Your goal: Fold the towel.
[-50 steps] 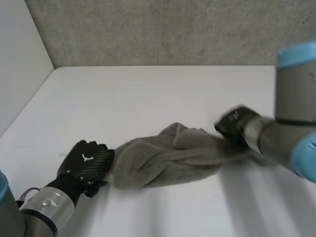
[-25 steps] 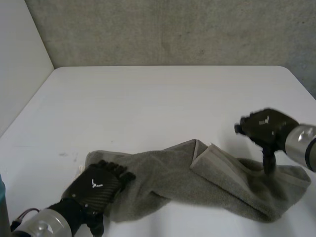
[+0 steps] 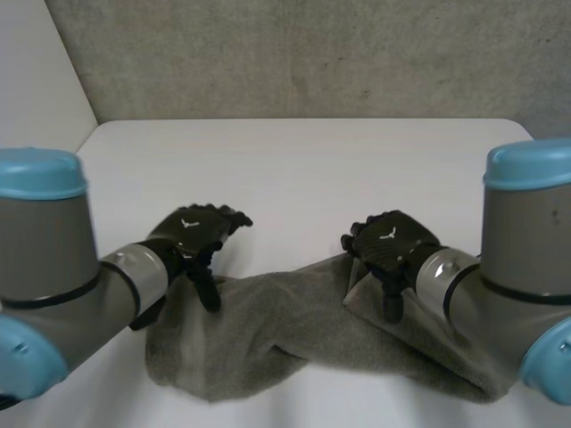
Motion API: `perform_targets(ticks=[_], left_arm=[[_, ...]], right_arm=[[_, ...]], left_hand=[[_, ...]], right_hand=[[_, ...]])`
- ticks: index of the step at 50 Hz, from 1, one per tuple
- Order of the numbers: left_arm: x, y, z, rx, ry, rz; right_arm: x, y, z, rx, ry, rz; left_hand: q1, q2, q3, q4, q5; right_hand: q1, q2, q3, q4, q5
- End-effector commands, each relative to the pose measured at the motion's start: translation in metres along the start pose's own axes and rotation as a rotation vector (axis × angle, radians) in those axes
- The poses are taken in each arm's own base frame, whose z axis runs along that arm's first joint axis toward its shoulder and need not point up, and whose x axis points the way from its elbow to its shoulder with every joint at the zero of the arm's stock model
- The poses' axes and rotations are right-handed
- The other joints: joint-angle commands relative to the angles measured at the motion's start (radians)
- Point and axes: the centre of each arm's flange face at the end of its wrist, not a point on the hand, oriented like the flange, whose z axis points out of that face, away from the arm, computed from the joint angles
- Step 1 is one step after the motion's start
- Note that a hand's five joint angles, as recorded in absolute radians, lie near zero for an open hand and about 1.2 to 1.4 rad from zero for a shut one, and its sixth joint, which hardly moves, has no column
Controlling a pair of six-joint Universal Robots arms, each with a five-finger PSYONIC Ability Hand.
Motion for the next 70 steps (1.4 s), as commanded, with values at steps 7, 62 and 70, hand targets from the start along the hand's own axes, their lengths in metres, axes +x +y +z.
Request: perform_targets(ticks=[7,62,70], left_arm=[[-0.004,0.040,0.035,-0.252,-0.021,-0.096],[-0.002,0.072,0.005,0.017,-0.252,0.009],[0.006,0.051,-0.034,-0.042,-0.182,0.004]], right_arm=[[-0.018,0.025,0.008,-0.028,0.018,-0.133],[0.045,0.071,0.058,0.047,0.068,-0.075],[0.051,0.068,0.024,0.057,0.105,-0.044]], left_hand=[[0.217,0.221,0.223,0.222,0.189],[0.876,0.880,0.882,0.881,0.848],[0.134,0.138,0.140,0.139,0.106]], right_hand=[[0.070,0.060,0.058,0.045,0.068],[1.165,1.155,1.152,1.139,1.163],[1.165,1.155,1.152,1.139,1.163]])
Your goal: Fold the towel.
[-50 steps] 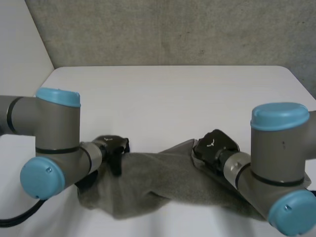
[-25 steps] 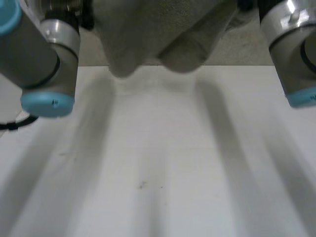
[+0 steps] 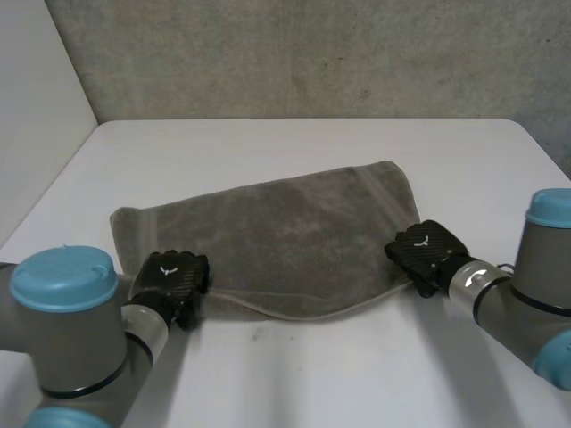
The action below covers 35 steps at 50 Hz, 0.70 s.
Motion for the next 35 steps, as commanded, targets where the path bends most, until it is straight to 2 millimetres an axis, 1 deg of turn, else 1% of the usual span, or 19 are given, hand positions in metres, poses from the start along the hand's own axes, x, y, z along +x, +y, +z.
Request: perform_targets(ticks=[1,2,3,4,7,9,11,12,13,15,18,23,24,25,27,28,30,33,35], left_arm=[[0.000,-0.019,-0.034,-0.048,0.065,0.002],[-0.001,-0.025,-0.040,-0.043,0.072,0.001],[-0.003,-0.033,-0.045,-0.026,0.073,-0.002],[-0.003,-0.033,-0.045,-0.026,0.073,-0.002],[-0.008,-0.045,-0.051,0.018,0.068,-0.008],[-0.010,-0.049,-0.051,0.031,0.062,-0.013],[-0.021,-0.055,-0.045,0.045,0.028,-0.026],[-0.021,-0.055,-0.045,0.045,0.028,-0.026],[-0.027,-0.059,-0.042,0.054,0.008,-0.034],[-0.031,-0.062,-0.039,0.061,-0.005,-0.039],[-0.034,-0.063,-0.032,0.060,-0.015,-0.041],[-0.035,-0.053,-0.016,0.000,-0.020,-0.040],[-0.040,-0.051,-0.009,-0.014,-0.036,-0.047],[-0.040,-0.051,-0.009,-0.014,-0.036,-0.047],[-0.052,-0.048,0.005,-0.037,-0.069,-0.063],[-0.052,-0.048,0.005,-0.037,-0.069,-0.063],[-0.062,-0.047,0.016,-0.050,-0.096,-0.073],[-0.067,-0.047,0.020,-0.057,-0.106,-0.072],[-0.072,-0.041,0.025,-0.102,-0.113,-0.063]], right_arm=[[0.007,-0.003,-0.028,0.008,0.039,0.031],[0.006,-0.002,-0.032,0.007,0.042,0.039],[0.006,-0.002,-0.032,0.007,0.042,0.039],[0.005,0.000,-0.036,0.001,0.044,0.048],[0.004,0.005,-0.041,-0.011,0.049,0.062],[0.004,0.007,-0.042,-0.008,0.053,0.063],[0.004,0.008,-0.042,-0.003,0.057,0.062],[0.004,0.008,-0.042,0.004,0.062,0.059],[0.005,0.009,-0.041,0.007,0.068,0.058],[0.005,0.009,-0.041,0.011,0.070,0.057],[0.005,0.010,-0.041,0.008,0.071,0.058],[0.008,0.013,-0.041,0.000,0.078,0.065],[0.009,0.015,-0.041,-0.004,0.082,0.069],[0.009,0.015,-0.041,-0.004,0.082,0.069],[0.010,0.015,-0.041,-0.006,0.084,0.068],[0.011,0.015,-0.041,-0.006,0.089,0.068],[0.013,0.015,-0.040,-0.007,0.094,0.067],[0.018,0.018,-0.040,-0.016,0.109,0.069],[0.020,0.019,-0.040,-0.019,0.113,0.073]], left_hand=[[-0.455,-0.449,-0.460,-0.458,-0.457],[-0.591,-0.585,-0.596,-0.594,-0.593],[-0.591,-0.585,-0.596,-0.594,-0.593],[-0.591,-0.585,-0.596,-0.594,-0.593],[-0.591,-0.585,-0.596,-0.594,-0.593],[-0.590,-0.584,-0.595,-0.593,-0.592],[-0.584,-0.579,-0.589,-0.588,-0.587],[-0.584,-0.579,-0.589,-0.587,-0.586],[-0.584,-0.579,-0.589,-0.587,-0.586],[-0.579,-0.573,-0.584,-0.582,-0.581],[-0.561,-0.555,-0.566,-0.564,-0.563],[-0.523,-0.517,-0.528,-0.526,-0.525],[-0.505,-0.499,-0.510,-0.508,-0.507],[-0.505,-0.499,-0.510,-0.508,-0.507],[-0.418,-0.412,-0.422,-0.421,-0.420],[-0.417,-0.411,-0.422,-0.420,-0.419],[-0.341,-0.335,-0.346,-0.344,-0.343],[-0.308,-0.303,-0.313,-0.312,-0.311],[-0.265,-0.259,-0.270,-0.268,-0.267]], right_hand=[[0.061,0.078,0.063,0.058,0.062],[0.061,0.078,0.063,0.058,0.062],[0.061,0.078,0.063,0.058,0.062],[0.061,0.078,0.063,0.058,0.062],[0.061,0.078,0.063,0.058,0.062],[0.061,0.078,0.063,0.058,0.062],[0.061,0.078,0.063,0.058,0.062],[0.061,0.078,0.063,0.058,0.062],[0.061,0.078,0.063,0.058,0.062],[0.061,0.078,0.063,0.058,0.062],[0.061,0.078,0.063,0.058,0.062],[0.061,0.078,0.063,0.058,0.062],[0.061,0.078,0.063,0.058,0.062],[0.061,0.078,0.063,0.058,0.062],[0.061,0.078,0.063,0.058,0.062],[0.061,0.078,0.063,0.058,0.062],[0.061,0.078,0.063,0.058,0.062],[0.061,0.078,0.063,0.058,0.062],[0.061,0.078,0.063,0.058,0.062]])
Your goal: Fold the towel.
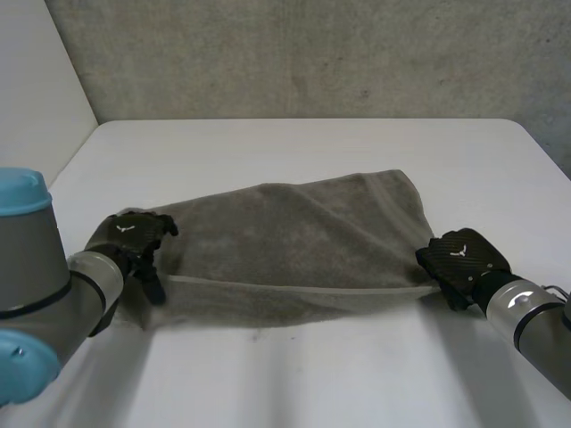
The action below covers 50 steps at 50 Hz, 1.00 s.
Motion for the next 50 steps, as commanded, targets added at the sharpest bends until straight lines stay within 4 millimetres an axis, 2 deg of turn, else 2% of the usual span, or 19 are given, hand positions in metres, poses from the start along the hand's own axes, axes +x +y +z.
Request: perform_targets(ticks=[1,8,14,16,17,19,23,24,25,26,27,29,32,40,50], left_arm=[[-0.015,0.005,0.018,-0.059,-0.037,0.004],[-0.013,0.021,0.008,-0.197,-0.011,0.033],[-0.012,0.025,0.001,-0.248,-0.001,0.034],[-0.011,0.027,-0.003,-0.268,0.007,0.030],[-0.011,0.027,-0.003,-0.268,0.007,0.030],[-0.008,0.030,-0.007,-0.278,0.015,0.035],[-0.005,0.030,-0.014,-0.271,0.024,0.036],[-0.005,0.031,-0.018,-0.269,0.027,0.038],[-0.005,0.031,-0.018,-0.269,0.027,0.038],[-0.004,0.029,-0.020,-0.257,0.026,0.037],[-0.003,0.027,-0.023,-0.243,0.027,0.039],[-0.002,0.024,-0.025,-0.222,0.027,0.041],[-0.003,0.017,-0.027,-0.173,0.018,0.041],[-0.009,0.003,-0.028,-0.087,-0.012,0.028],[-0.016,-0.012,-0.019,0.021,-0.050,0.014]], right_arm=[[0.008,0.004,0.001,-0.013,0.021,0.005],[0.007,0.006,0.002,-0.022,0.016,0.005],[0.007,0.006,0.003,-0.021,0.019,0.003],[0.008,0.006,0.003,-0.020,0.021,0.002],[0.008,0.006,0.003,-0.020,0.023,0.002],[0.009,0.006,0.003,-0.021,0.026,0.003],[0.010,0.005,0.004,-0.019,0.027,0.004],[0.011,0.005,0.004,-0.020,0.031,0.010],[0.011,0.005,0.004,-0.020,0.031,0.010],[0.012,0.006,0.004,-0.021,0.033,0.019],[0.012,0.006,0.004,-0.021,0.033,0.019],[0.020,0.009,0.007,-0.025,0.057,0.035],[0.027,0.013,0.011,-0.034,0.073,0.082],[0.045,0.024,0.023,-0.060,0.105,0.240],[0.043,0.023,0.017,-0.111,0.068,0.295]], left_hand=[[0.137,0.139,0.139,0.140,0.136],[0.149,0.151,0.151,0.152,0.148],[0.228,0.230,0.230,0.231,0.227],[0.421,0.423,0.423,0.424,0.420],[0.422,0.424,0.424,0.425,0.421],[0.627,0.628,0.628,0.629,0.626],[0.789,0.790,0.790,0.791,0.788],[0.882,0.884,0.884,0.885,0.881],[0.883,0.885,0.885,0.886,0.882],[0.973,0.975,0.975,0.976,0.972],[1.026,1.028,1.028,1.029,1.025],[1.032,1.034,1.034,1.035,1.031],[1.032,1.034,1.034,1.035,1.031],[1.032,1.034,1.034,1.035,1.031],[1.032,1.034,1.034,1.035,1.031]], right_hand=[[0.061,0.078,0.063,0.058,0.062],[0.061,0.078,0.063,0.058,0.062],[0.061,0.078,0.063,0.058,0.062],[0.061,0.078,0.063,0.058,0.062],[0.061,0.078,0.063,0.058,0.062],[0.061,0.078,0.063,0.058,0.062],[0.061,0.078,0.063,0.058,0.062],[0.019,0.036,0.020,0.015,0.020],[0.018,0.035,0.020,0.015,0.019],[-0.159,-0.142,-0.158,-0.162,-0.158],[-0.161,-0.144,-0.160,-0.164,-0.160],[-0.544,-0.527,-0.543,-0.547,-0.543],[-0.665,-0.648,-0.664,-0.669,-0.664],[-0.669,-0.652,-0.668,-0.672,-0.668],[-0.675,-0.657,-0.673,-0.678,-0.673]])
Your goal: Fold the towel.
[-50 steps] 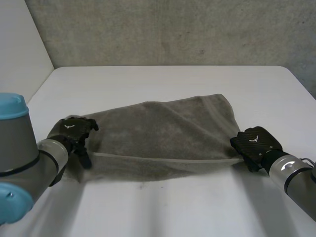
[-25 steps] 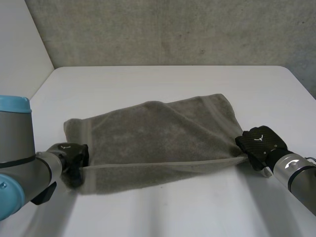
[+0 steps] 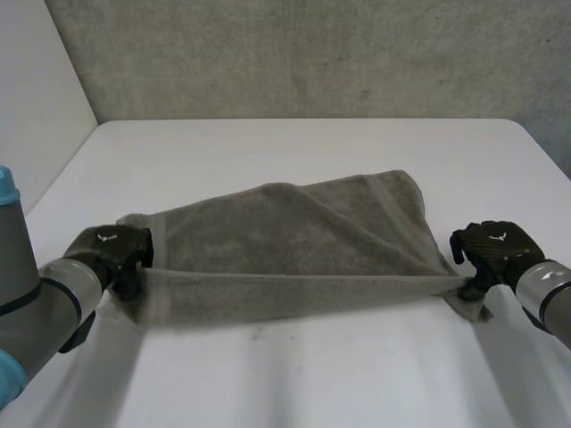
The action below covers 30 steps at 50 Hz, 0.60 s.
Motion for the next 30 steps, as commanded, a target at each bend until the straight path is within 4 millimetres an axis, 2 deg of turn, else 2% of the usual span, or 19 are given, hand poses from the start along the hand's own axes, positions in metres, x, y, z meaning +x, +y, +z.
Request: perform_targets(ticks=[1,6,9,12,14,24,30], left_arm=[[-0.010,-0.015,0.009,0.106,-0.047,-0.017],[-0.024,-0.026,0.015,0.175,-0.095,-0.040],[-0.030,-0.030,0.018,0.201,-0.116,-0.067],[-0.040,-0.033,0.020,0.222,-0.149,-0.113],[-0.044,-0.034,0.021,0.232,-0.165,-0.136],[-0.057,-0.036,0.019,0.255,-0.195,-0.218],[-0.061,-0.033,0.020,0.255,-0.202,-0.237]], right_arm=[[-0.003,0.000,-0.006,-0.046,-0.030,0.029],[-0.016,-0.001,-0.015,-0.083,-0.127,0.089],[-0.020,-0.006,-0.019,-0.056,-0.169,0.128],[-0.020,-0.010,-0.021,-0.039,-0.178,0.142],[-0.016,-0.017,-0.025,-0.021,-0.161,0.159],[-0.020,-0.016,-0.029,-0.039,-0.171,0.227],[-0.028,-0.010,-0.037,-0.091,-0.200,0.247]], left_hand=[[0.206,0.180,0.181,0.179,0.200],[0.206,0.180,0.181,0.179,0.200],[0.206,0.180,0.181,0.179,0.200],[0.206,0.180,0.181,0.179,0.200],[0.206,0.180,0.181,0.179,0.200],[0.206,0.180,0.181,0.179,0.200],[0.206,0.180,0.181,0.179,0.200]], right_hand=[[-0.032,-0.060,-0.049,-0.040,-0.014],[-0.164,-0.192,-0.181,-0.172,-0.146],[-0.161,-0.189,-0.179,-0.169,-0.143],[-0.164,-0.192,-0.182,-0.172,-0.146],[-0.286,-0.314,-0.304,-0.294,-0.268],[-0.507,-0.535,-0.525,-0.515,-0.489],[-0.487,-0.515,-0.505,-0.495,-0.469]])
